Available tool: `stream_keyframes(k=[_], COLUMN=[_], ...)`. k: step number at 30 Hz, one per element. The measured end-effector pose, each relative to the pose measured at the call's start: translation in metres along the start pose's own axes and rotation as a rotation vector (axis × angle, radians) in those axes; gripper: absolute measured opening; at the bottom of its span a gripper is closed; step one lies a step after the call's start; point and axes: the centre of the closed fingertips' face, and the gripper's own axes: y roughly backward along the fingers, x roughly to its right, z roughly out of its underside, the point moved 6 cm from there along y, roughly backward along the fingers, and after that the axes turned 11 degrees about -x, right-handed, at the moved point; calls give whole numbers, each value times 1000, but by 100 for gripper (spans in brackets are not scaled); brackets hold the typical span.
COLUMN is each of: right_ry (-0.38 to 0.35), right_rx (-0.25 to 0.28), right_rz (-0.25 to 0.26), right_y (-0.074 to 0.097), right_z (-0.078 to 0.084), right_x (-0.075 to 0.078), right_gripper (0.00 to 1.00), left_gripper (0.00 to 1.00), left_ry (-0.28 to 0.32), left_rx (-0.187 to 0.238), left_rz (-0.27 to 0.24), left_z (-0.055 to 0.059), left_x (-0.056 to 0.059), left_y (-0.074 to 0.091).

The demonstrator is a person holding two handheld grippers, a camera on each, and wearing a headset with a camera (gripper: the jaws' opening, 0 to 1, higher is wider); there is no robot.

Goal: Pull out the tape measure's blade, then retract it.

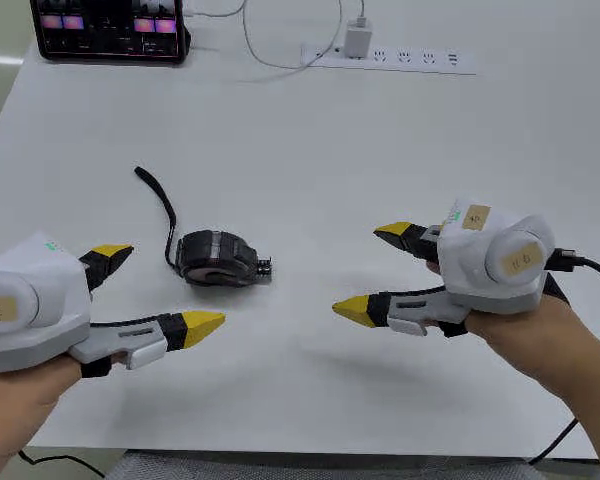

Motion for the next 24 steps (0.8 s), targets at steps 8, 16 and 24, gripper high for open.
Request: stream_keyframes(k=[8, 16, 24], right_ry=[-12, -9, -12], right_rx=[25, 19, 13], right_rz=[7, 17, 28], right_y=[8, 16, 22], right_z=[4, 12, 20], right_x=[-1, -2, -6], right_gripper=[67, 70, 74], left_gripper=[88, 90, 92], left_ry=[-34, -40, -50], left_rx=[-7, -14, -21], left_rz=[1, 15, 26], left_z=[5, 11, 14], left_x=[0, -1, 0], left_y=[6, 12, 14])
